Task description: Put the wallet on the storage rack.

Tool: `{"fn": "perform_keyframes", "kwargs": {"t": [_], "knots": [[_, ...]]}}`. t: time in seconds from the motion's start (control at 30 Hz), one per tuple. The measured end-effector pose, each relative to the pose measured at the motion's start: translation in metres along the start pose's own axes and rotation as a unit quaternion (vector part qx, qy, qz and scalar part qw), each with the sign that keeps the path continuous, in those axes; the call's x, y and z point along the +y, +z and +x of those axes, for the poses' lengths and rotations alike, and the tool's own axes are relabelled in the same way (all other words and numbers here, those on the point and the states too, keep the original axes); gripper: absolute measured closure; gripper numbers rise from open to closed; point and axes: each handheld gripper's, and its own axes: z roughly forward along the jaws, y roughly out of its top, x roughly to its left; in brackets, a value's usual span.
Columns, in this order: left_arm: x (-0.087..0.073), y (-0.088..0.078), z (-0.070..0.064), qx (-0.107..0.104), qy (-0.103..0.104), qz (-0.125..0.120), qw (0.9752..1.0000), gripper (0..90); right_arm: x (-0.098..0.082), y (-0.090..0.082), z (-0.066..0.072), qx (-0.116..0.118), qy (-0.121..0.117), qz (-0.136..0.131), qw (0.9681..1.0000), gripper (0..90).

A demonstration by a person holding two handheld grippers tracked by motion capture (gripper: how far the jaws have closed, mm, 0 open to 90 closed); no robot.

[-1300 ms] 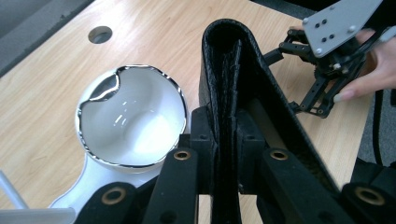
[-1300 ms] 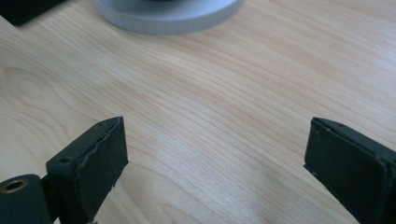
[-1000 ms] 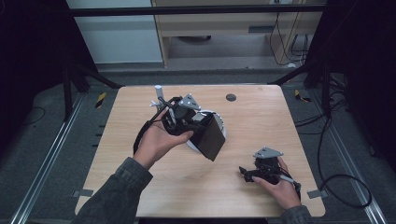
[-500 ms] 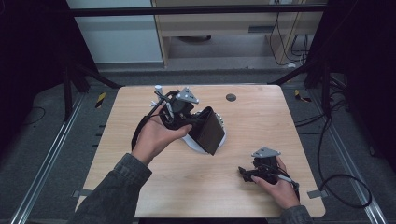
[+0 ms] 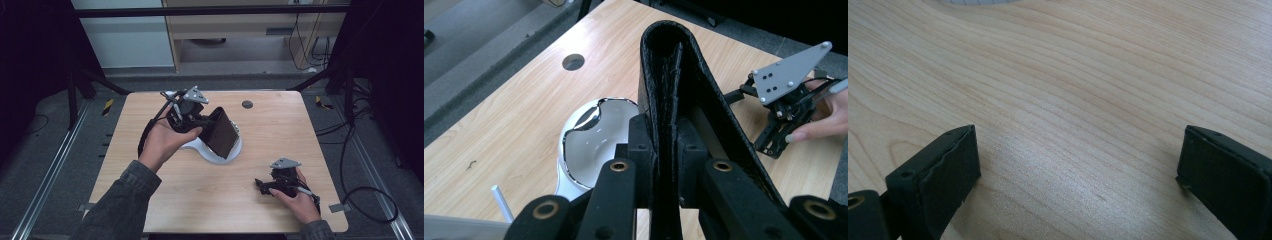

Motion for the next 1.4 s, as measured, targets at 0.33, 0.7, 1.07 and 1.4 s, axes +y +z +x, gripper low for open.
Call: {"fn": "perform_keyframes", "kwargs": {"t": [0.33,0.7,1.07,1.4], "knots": [[0.0,-0.004,0.011,0.018,-0.012,-0.007,0.9997,80.7,0.0,0.0,0.0,-0.002,0.002,0.001,1.0,3.2],[-0.002,0.003,0.023,0.038,-0.023,-0.003,0.999,80.7,0.0,0.0,0.0,-0.004,0.001,0.0,1.0,3.2],[-0.003,0.016,0.025,0.04,-0.025,0.001,0.9989,80.7,0.0,0.0,0.001,-0.005,0.002,0.001,1.0,3.2],[-0.006,0.038,0.029,0.039,-0.034,0.01,0.9986,80.7,0.0,0.0,0.001,-0.006,0.003,0.0,1.0,3.2]]}}
